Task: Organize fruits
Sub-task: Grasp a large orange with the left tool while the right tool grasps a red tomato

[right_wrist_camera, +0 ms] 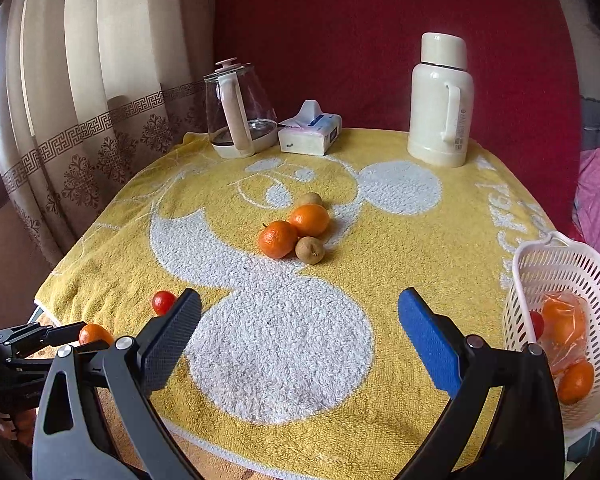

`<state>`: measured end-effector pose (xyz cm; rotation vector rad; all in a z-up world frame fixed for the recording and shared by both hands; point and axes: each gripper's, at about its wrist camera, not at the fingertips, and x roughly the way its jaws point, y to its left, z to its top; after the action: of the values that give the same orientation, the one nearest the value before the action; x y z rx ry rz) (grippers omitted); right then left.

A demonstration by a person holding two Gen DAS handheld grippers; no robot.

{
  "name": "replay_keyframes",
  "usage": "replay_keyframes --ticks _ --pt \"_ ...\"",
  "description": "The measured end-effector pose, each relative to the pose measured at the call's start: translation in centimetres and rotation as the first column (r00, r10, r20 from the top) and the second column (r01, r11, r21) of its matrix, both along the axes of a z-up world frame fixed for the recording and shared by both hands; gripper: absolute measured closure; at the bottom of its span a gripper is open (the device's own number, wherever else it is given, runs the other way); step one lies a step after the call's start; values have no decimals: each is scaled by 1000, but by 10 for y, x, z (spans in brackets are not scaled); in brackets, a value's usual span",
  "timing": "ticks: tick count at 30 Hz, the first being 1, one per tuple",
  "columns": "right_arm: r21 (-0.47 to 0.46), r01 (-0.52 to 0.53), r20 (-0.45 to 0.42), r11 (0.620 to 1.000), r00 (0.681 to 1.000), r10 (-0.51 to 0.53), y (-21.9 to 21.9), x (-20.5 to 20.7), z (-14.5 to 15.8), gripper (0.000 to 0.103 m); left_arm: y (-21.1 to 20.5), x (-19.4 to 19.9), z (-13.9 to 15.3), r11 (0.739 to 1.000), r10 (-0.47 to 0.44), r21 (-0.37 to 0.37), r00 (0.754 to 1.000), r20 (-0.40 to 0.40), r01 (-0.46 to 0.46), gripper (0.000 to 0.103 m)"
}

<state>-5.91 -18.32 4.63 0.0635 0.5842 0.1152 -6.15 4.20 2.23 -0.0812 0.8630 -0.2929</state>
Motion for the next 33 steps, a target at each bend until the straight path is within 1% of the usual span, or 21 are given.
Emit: replay_keyframes --ticks 3,13,20,22,23,26,28,31,33 --pt "-3 -14 -10 1000 1000 14 5 2 -3 3 -2 0 -3 1000 -12 -12 1000 -7 12 60" --pt "28 -74 -53 997 996 75 21 12 -9 3 5 -2 2 1000 -6 -30 1000 9 6 60" --pt "52 -155 -95 987 983 159 46 32 -14 4 14 -3 11 999 14 -40 999 33 -13 60" --pt "57 -175 -111 983 977 181 53 38 -16 11 17 -4 13 999 19 -43 999 37 -17 60" --pt "56 -189 -119 980 974 195 59 41 -17 12 19 -4 13 999 22 -43 999 39 -20 60" --pt "39 -226 -136 973 964 229 75 50 -21 20 24 -5 14 998 32 -47 999 42 -30 60" --pt "38 -256 -155 966 953 259 87 55 -25 30 27 -5 15 998 38 -48 998 45 -36 60" --pt "27 -298 -176 954 938 298 104 61 -32 39 32 -6 17 998 50 -49 998 50 -48 60" --pt "17 -314 -193 949 931 311 113 65 -37 51 35 -6 18 997 56 -51 997 52 -54 60"
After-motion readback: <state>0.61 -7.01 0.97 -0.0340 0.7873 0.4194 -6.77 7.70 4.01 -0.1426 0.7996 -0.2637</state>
